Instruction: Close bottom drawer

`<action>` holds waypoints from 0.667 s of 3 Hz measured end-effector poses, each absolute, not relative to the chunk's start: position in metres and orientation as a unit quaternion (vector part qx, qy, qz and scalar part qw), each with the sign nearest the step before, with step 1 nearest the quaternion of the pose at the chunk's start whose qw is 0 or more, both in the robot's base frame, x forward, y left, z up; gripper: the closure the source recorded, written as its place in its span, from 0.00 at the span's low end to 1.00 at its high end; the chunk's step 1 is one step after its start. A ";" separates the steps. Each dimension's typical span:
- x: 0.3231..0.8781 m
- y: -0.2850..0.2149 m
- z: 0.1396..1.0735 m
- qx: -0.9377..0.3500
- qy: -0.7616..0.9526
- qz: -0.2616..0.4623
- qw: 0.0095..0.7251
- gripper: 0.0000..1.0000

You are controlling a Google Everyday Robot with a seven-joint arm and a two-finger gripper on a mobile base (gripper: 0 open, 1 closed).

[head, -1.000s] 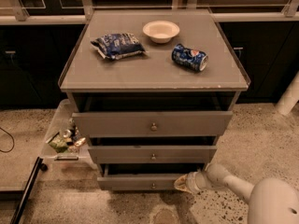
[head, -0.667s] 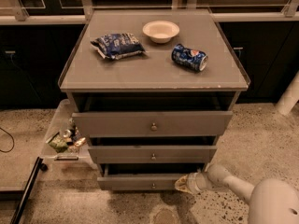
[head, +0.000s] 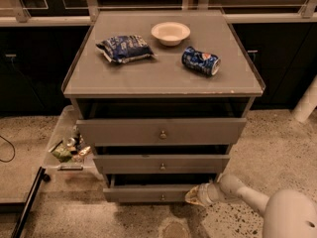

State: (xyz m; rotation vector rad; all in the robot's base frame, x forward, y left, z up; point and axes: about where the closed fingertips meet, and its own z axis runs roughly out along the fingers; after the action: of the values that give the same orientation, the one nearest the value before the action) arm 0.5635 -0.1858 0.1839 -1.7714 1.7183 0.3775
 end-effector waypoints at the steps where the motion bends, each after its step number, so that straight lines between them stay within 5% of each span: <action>1: 0.564 -0.186 0.184 -0.673 0.653 0.143 0.317 0.11; 2: 0.563 -0.186 0.184 -0.673 0.653 0.144 0.317 0.00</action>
Offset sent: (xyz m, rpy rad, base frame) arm 0.0000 0.0000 0.0000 0.0000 0.0000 0.0000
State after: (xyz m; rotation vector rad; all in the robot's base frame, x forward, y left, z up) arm 0.5633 -0.1856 0.1839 -1.7716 1.7180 0.3779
